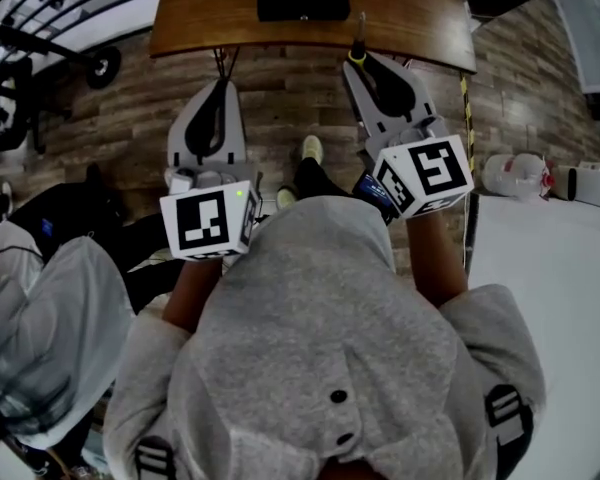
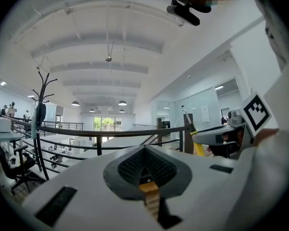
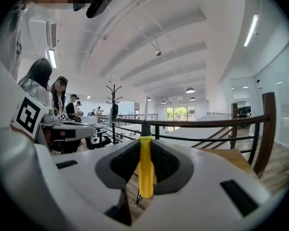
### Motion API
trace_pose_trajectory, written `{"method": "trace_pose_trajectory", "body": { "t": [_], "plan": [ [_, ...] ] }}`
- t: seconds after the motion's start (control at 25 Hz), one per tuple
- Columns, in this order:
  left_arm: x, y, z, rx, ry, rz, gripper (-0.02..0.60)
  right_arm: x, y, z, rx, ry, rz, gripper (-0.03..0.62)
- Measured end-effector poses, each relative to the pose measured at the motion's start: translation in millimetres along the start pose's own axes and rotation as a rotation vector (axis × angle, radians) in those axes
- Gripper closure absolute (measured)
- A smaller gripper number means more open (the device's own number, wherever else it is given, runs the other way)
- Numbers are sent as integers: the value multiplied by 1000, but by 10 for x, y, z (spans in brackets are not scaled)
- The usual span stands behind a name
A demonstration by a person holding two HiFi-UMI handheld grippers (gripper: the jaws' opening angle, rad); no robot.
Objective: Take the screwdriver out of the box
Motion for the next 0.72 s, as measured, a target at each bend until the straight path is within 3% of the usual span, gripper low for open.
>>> {"method": "trace_pose_trajectory", "body": {
  "t": [0.2, 0.44, 0.72],
  "plan": [
    [-334, -126, 15, 5, 22, -15, 569, -239, -25, -222, -20, 0, 9, 511],
    [-664, -132, 128, 6, 15, 27, 568, -473, -2, -405, -27, -4, 33, 511],
    [-780, -103, 79, 5, 48, 26, 569, -497, 16, -483, -32, 5, 41, 511]
  ]
}}
Point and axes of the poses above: the fingertips, and each gripper's own axes: x forward along the fingers, z to its right, y out of its top, the point moved 4 cm from there along -x, backward along the fingers, and after that the axes turned 9 degrees about -x, right-handed, at the moved point
